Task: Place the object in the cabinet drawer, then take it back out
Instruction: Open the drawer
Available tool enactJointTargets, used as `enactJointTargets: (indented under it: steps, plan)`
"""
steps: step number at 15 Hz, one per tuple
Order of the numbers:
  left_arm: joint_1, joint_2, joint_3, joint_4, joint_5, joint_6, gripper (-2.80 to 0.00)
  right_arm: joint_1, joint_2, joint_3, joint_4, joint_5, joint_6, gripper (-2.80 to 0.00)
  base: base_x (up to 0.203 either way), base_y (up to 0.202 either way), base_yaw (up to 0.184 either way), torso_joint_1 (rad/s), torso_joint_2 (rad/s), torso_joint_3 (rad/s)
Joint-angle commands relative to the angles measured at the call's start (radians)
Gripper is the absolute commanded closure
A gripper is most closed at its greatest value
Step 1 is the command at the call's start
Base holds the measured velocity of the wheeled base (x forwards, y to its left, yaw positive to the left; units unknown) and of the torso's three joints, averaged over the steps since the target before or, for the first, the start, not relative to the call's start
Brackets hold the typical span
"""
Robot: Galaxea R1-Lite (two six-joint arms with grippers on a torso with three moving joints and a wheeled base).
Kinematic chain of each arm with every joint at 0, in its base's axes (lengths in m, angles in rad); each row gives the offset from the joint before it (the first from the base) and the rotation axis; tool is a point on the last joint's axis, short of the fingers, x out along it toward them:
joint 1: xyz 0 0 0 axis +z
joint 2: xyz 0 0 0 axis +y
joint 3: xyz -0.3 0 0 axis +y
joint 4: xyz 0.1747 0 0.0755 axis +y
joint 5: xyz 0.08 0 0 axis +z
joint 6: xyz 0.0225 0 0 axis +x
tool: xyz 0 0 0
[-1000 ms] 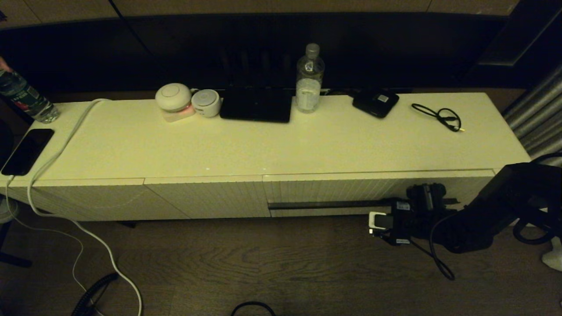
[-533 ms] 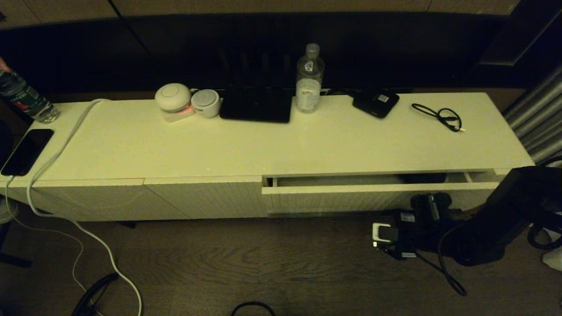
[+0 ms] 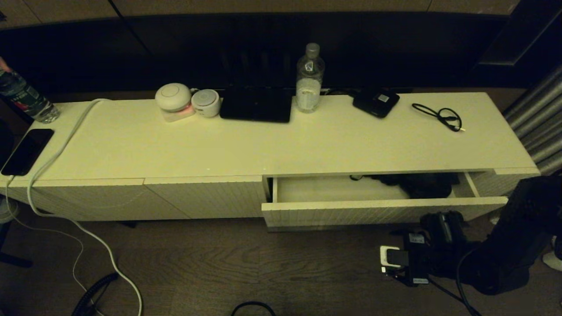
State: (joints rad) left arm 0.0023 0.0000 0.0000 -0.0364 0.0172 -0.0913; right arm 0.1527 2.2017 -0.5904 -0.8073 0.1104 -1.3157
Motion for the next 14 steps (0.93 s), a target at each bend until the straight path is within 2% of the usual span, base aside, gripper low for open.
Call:
enactJointTargets:
  steps: [1,8,11,14]
  plan:
    - [0.001,-0.002,0.0,0.0,0.001,-0.001,0.0,0.007,-0.024,0.069,-0.033,0.002,-0.008,-2.8,0.0,0.0,0.0,0.0,0.0,0.0]
    - [0.001,-0.002,0.0,0.0,0.001,-0.001,0.0,0.017,-0.152,0.199,-0.042,0.003,-0.007,-2.8,0.0,0.0,0.0,0.0,0.0,0.0]
    - [0.001,-0.002,0.0,0.0,0.001,-0.001,0.0,0.017,-0.272,0.264,-0.038,0.003,-0.004,-2.8,0.0,0.0,0.0,0.0,0.0,0.0]
    - [0.001,-0.002,0.0,0.0,0.001,-0.001,0.0,0.014,-0.472,0.342,-0.009,0.005,0.02,-2.8,0.0,0.0,0.0,0.0,0.0,0.0]
